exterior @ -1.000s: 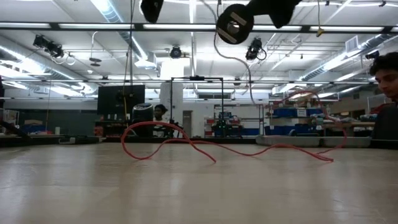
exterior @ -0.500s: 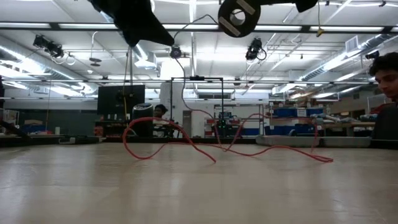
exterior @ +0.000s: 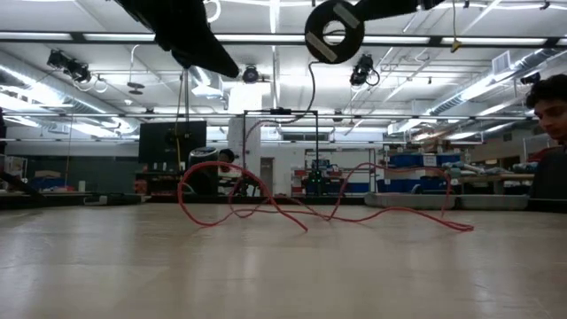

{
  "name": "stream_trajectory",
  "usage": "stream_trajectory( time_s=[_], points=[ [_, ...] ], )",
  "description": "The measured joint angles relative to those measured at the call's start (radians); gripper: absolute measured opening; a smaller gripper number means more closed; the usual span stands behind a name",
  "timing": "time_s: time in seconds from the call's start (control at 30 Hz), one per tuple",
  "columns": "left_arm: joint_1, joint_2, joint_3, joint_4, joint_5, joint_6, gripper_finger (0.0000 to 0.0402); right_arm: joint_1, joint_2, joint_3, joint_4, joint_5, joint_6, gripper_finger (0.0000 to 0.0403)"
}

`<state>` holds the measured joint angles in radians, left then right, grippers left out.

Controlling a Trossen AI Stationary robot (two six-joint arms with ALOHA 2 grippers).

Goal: Coil cords
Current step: Uncoil the red cable wire from the black spool

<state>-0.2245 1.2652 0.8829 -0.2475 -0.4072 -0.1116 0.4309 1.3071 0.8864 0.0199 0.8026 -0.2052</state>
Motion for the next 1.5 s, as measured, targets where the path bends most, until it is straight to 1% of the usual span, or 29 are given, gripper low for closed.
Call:
stream_trajectory(
  time_s=[0.27, 0.33, 0.5, 0.83, 1.1, 1.2, 1.3, 1.5],
  points=[
    [0.0, 0.0, 0.0, 0.299, 0.0, 0.084, 0.0106, -0.122, 0.0, 0.0, 0.096, -0.301, 0.002, 0.0],
    [0.0, 0.0, 0.0, 0.336, 0.0, 0.109, 0.0105, -0.138, 0.0, 0.0, 0.118, -0.332, -0.005, 0.0],
    [0.004, 0.0, 0.0, 0.363, -0.002, 0.134, 0.0105, -0.165, 0.0, 0.0, 0.141, -0.401, -0.039, 0.0],
    [0.005, 0.0, 0.0, 0.379, -0.003, 0.134, 0.0105, -0.205, 0.0, 0.0, 0.172, -0.446, -0.06, 0.0],
    [0.049, 0.0, 0.0, 0.482, -0.014, 0.199, 0.0105, -0.272, 0.0, 0.0, 0.265, -0.556, -0.066, 0.0],
    [0.074, 0.0, 0.0, 0.498, -0.009, 0.233, 0.0105, -0.289, 0.0, 0.0, 0.283, -0.572, -0.052, 0.0],
    [0.088, 0.0, 0.0, 0.499, 0.021, 0.238, 0.0105, -0.293, 0.0, 0.0, 0.289, -0.579, -0.05, 0.0],
    [0.096, 0.013, 0.0, 0.519, 0.115, 0.236, 0.0103, -0.29, 0.0, -0.002, 0.304, -0.591, -0.035, 0.0]
  ],
)
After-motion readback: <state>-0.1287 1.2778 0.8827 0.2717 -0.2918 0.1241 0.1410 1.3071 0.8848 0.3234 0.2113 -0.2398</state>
